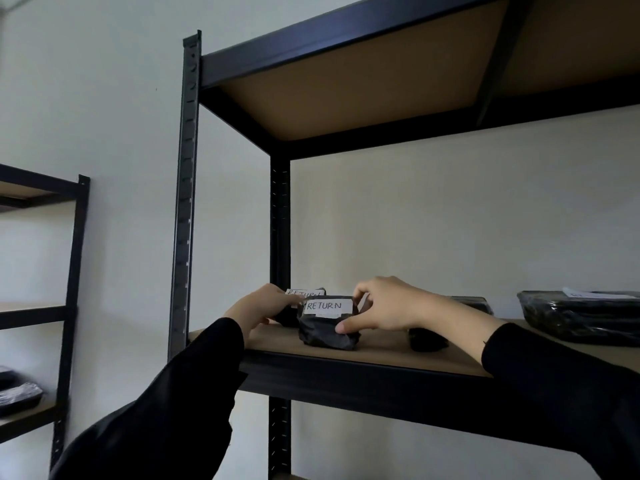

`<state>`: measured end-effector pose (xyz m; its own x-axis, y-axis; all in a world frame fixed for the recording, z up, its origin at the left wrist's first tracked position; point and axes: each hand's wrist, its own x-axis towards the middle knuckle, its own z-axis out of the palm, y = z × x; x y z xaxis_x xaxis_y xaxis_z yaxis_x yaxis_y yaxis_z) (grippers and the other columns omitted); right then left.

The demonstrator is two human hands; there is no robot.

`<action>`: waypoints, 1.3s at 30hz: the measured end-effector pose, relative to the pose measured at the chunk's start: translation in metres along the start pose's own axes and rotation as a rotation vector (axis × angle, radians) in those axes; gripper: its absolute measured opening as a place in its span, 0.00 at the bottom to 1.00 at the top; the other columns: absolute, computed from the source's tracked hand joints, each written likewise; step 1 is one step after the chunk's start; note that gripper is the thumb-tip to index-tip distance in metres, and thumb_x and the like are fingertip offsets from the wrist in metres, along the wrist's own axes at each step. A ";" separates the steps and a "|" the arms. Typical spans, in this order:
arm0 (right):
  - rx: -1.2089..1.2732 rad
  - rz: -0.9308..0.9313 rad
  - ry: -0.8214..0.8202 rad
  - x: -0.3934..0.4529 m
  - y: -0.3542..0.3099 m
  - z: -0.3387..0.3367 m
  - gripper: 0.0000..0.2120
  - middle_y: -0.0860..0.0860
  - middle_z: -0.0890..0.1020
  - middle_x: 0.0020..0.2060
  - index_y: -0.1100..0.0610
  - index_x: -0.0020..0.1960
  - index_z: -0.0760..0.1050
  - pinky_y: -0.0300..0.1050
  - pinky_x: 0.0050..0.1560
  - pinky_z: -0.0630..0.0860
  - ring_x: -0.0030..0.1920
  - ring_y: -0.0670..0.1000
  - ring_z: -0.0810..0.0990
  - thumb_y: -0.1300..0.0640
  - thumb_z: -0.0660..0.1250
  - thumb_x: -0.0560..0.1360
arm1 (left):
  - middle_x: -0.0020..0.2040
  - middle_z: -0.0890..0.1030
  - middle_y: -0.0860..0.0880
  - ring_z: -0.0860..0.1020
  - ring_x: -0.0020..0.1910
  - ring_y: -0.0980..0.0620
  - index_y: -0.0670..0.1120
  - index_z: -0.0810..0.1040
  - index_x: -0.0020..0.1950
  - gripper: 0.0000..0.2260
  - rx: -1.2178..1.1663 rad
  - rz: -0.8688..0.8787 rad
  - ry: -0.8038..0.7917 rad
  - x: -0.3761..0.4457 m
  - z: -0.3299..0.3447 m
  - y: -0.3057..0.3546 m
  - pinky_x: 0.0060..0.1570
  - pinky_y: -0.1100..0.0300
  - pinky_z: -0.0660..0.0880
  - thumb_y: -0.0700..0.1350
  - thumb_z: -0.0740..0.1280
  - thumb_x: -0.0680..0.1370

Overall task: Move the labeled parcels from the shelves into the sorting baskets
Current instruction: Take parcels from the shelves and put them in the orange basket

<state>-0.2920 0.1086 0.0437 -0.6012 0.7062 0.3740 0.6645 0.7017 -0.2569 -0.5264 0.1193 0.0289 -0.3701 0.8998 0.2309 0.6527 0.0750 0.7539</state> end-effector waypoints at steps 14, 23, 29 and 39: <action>-0.028 -0.053 0.062 -0.019 -0.016 -0.003 0.26 0.51 0.77 0.53 0.54 0.58 0.68 0.48 0.52 0.75 0.51 0.52 0.77 0.45 0.75 0.67 | 0.41 0.79 0.47 0.74 0.37 0.51 0.49 0.74 0.48 0.09 -0.226 0.159 -0.034 -0.033 -0.005 -0.011 0.41 0.57 0.70 0.40 0.71 0.73; 0.180 -0.218 0.381 -0.041 -0.017 0.005 0.24 0.51 0.76 0.54 0.55 0.55 0.67 0.39 0.46 0.68 0.52 0.51 0.74 0.56 0.77 0.66 | 0.47 0.80 0.46 0.79 0.44 0.46 0.50 0.73 0.49 0.19 -0.305 0.391 0.329 -0.060 -0.006 -0.002 0.46 0.50 0.77 0.49 0.78 0.65; 0.646 -0.192 0.358 -0.086 -0.023 -0.013 0.25 0.49 0.77 0.57 0.50 0.58 0.73 0.57 0.51 0.79 0.56 0.56 0.79 0.58 0.78 0.65 | 0.52 0.78 0.39 0.78 0.45 0.46 0.51 0.73 0.47 0.15 -0.475 0.445 0.342 -0.117 -0.006 0.023 0.48 0.50 0.76 0.44 0.77 0.68; 1.052 -0.109 0.314 -0.263 0.008 -0.020 0.22 0.50 0.79 0.56 0.51 0.58 0.73 0.44 0.46 0.82 0.49 0.47 0.82 0.70 0.69 0.70 | 0.53 0.83 0.42 0.83 0.48 0.47 0.45 0.75 0.58 0.18 -0.733 0.377 0.271 -0.263 0.048 0.053 0.51 0.55 0.78 0.45 0.74 0.71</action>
<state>-0.1193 -0.0732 -0.0390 -0.3951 0.6846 0.6125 -0.1847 0.5940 -0.7830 -0.3634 -0.0928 -0.0213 -0.4206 0.6685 0.6133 0.2071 -0.5875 0.7823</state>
